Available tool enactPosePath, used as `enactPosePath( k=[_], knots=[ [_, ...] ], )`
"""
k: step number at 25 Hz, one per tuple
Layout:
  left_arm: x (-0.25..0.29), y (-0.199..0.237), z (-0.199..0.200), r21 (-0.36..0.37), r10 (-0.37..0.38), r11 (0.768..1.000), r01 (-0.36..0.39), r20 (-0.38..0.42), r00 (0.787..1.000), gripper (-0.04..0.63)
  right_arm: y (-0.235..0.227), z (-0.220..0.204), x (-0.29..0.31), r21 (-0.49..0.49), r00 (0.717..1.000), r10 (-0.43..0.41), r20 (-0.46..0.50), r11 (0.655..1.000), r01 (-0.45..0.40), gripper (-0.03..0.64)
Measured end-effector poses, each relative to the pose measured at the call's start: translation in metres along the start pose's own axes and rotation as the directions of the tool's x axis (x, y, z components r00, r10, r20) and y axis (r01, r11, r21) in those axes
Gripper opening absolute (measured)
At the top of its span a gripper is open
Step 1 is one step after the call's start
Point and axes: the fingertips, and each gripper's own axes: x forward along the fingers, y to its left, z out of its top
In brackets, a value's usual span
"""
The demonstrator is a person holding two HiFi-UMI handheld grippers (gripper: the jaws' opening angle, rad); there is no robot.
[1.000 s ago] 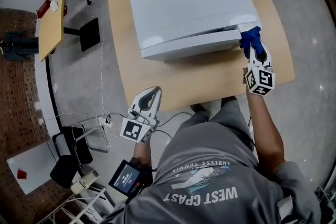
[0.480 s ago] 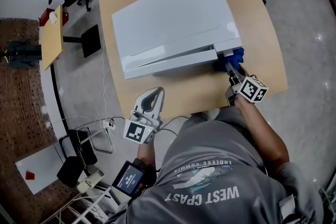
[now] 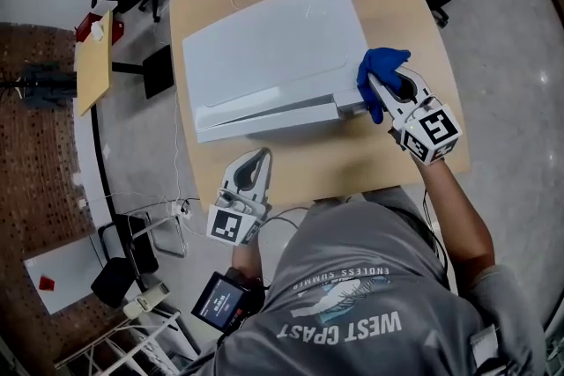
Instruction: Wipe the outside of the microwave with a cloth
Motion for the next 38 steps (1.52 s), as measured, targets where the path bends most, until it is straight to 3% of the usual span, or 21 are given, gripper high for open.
enactPosePath(
  k=[2, 4, 6, 7, 9, 10, 12, 14, 18, 21, 24, 27, 29, 31, 32, 34, 36, 38],
  knots=[
    [-0.002, 0.0, 0.01, 0.018, 0.031, 0.999, -0.031, 0.007, 0.999, 0.023, -0.014, -0.012, 0.009, 0.164, 0.999, 0.044, -0.001, 0.985, -0.044, 0.078],
    [-0.004, 0.002, 0.017, 0.031, 0.061, 0.998, -0.061, 0.009, 0.998, 0.023, -0.023, -0.014, 0.005, 0.296, 0.995, 0.065, 0.075, 0.951, -0.085, 0.077],
    [-0.005, 0.005, 0.02, 0.034, 0.089, 0.995, -0.089, 0.006, 0.996, 0.023, -0.037, -0.022, -0.003, 0.385, 0.992, 0.03, 0.121, 0.92, -0.074, 0.077],
    [-0.006, 0.006, 0.02, 0.035, 0.099, 0.994, -0.099, 0.003, 0.995, 0.023, -0.045, -0.035, -0.007, 0.407, 0.995, 0.002, 0.098, 0.912, -0.042, 0.077],
    [-0.005, 0.006, 0.023, 0.04, 0.112, 0.993, -0.112, -0.003, 0.994, 0.023, -0.055, -0.085, -0.012, 0.402, 0.999, -0.017, -0.05, 0.915, 0.036, 0.077],
    [-0.005, 0.006, 0.025, 0.045, 0.116, 0.992, -0.115, -0.007, 0.993, 0.023, -0.054, -0.12, -0.014, 0.387, 0.987, -0.001, -0.162, 0.92, 0.064, 0.077],
    [-0.002, 0.006, 0.028, 0.055, 0.119, 0.991, -0.118, -0.013, 0.993, 0.023, -0.047, -0.182, -0.019, 0.379, 0.937, 0.043, -0.347, 0.92, 0.098, 0.077],
    [0.001, 0.007, 0.03, 0.065, 0.119, 0.991, -0.118, -0.019, 0.993, 0.023, -0.047, -0.201, -0.021, 0.416, 0.929, 0.049, -0.366, 0.902, 0.116, 0.077],
    [0.004, 0.014, 0.037, 0.078, 0.133, 0.988, -0.131, -0.021, 0.991, 0.023, -0.062, -0.144, 0.006, 0.454, 0.979, 0.02, -0.203, 0.888, 0.075, 0.074],
    [0.007, 0.019, 0.04, 0.083, 0.14, 0.987, -0.138, -0.027, 0.99, 0.023, -0.074, -0.064, 0.031, 0.453, 0.998, 0.06, -0.026, 0.891, -0.042, 0.066],
    [0.014, 0.02, 0.042, 0.085, 0.138, 0.987, -0.135, -0.031, 0.99, 0.023, -0.062, 0.022, 0.051, 0.375, 0.969, 0.194, 0.151, 0.896, -0.237, 0.067],
    [0.022, 0.019, 0.042, 0.083, 0.136, 0.988, -0.133, -0.035, 0.99, 0.023, -0.046, 0.042, 0.068, 0.287, 0.947, 0.292, 0.131, 0.903, -0.318, 0.067],
    [0.024, 0.017, 0.041, 0.082, 0.137, 0.988, -0.133, -0.04, 0.99, 0.023, -0.059, 0.02, 0.069, 0.357, 0.962, 0.243, 0.122, 0.894, -0.27, 0.067],
    [0.026, 0.017, 0.04, 0.08, 0.142, 0.987, -0.138, -0.043, 0.989, 0.023, -0.086, -0.014, 0.057, 0.517, 0.982, 0.133, 0.134, 0.836, -0.183, 0.067],
    [0.026, 0.018, 0.039, 0.077, 0.146, 0.987, -0.142, -0.044, 0.988, 0.023, -0.097, -0.038, 0.051, 0.576, 0.991, 0.086, 0.105, 0.807, -0.131, 0.067],
    [0.028, 0.019, 0.038, 0.07, 0.149, 0.987, -0.146, -0.039, 0.988, 0.023, -0.099, -0.104, 0.038, 0.607, 0.996, 0.066, -0.054, 0.794, -0.02, 0.067],
    [0.03, 0.018, 0.039, 0.068, 0.148, 0.987, -0.145, -0.037, 0.988, 0.023, -0.081, -0.173, 0.023, 0.577, 0.958, 0.102, -0.268, 0.813, 0.075, 0.067],
    [0.032, 0.018, 0.038, 0.069, 0.149, 0.987, -0.146, -0.041, 0.988, 0.023, -0.068, -0.213, 0.007, 0.532, 0.912, 0.113, -0.395, 0.837, 0.127, 0.067]
  ],
)
